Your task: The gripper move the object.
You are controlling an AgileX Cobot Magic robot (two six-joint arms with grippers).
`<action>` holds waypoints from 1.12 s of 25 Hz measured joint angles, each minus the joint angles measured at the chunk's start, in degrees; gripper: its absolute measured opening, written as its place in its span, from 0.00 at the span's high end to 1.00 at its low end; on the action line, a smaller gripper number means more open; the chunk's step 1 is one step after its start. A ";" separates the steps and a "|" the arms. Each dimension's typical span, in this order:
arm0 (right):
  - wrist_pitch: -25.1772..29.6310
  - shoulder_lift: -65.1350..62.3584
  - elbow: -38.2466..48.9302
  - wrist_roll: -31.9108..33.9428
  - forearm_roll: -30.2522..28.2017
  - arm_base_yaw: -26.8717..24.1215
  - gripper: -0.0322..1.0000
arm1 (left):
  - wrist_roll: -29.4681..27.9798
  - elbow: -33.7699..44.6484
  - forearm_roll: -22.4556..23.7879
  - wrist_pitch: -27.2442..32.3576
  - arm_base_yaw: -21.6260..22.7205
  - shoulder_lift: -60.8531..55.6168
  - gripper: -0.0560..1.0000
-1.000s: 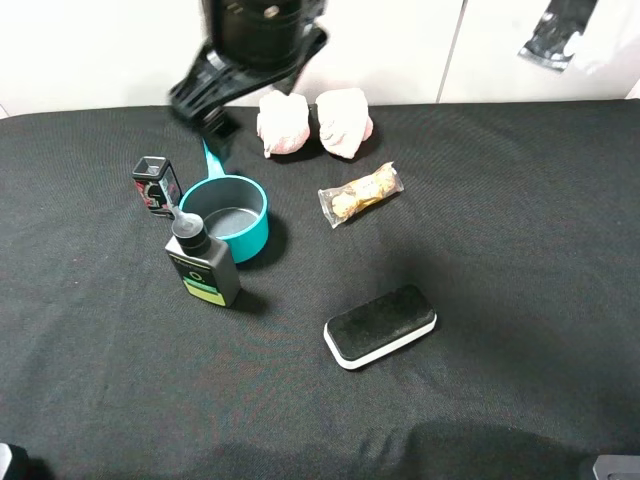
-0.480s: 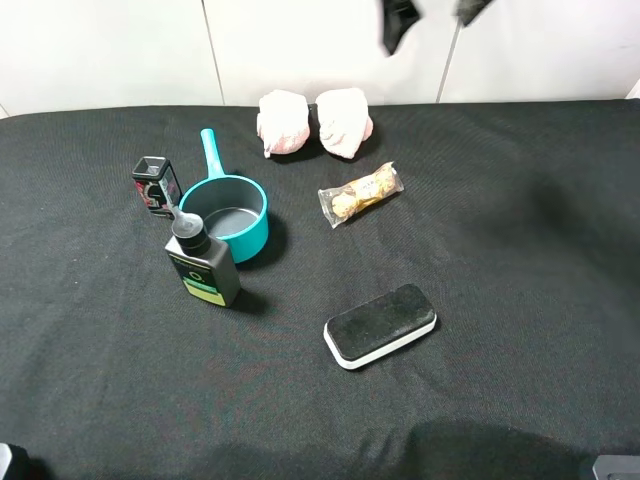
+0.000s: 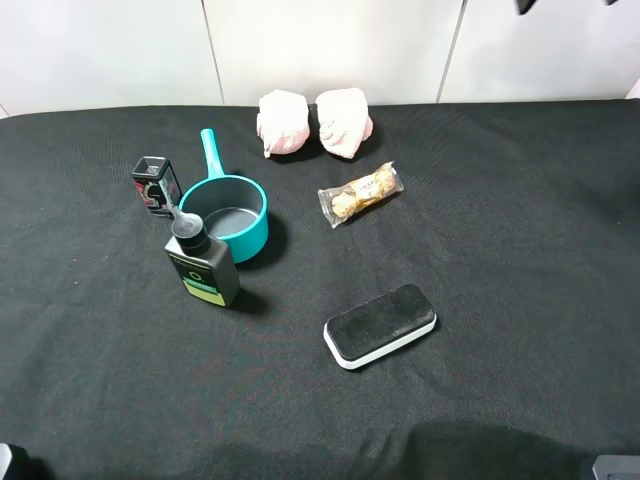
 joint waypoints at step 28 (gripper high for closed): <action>0.06 -52.50 49.07 2.81 -5.77 -5.63 0.30 | 0.00 0.00 0.00 0.00 0.00 0.00 0.23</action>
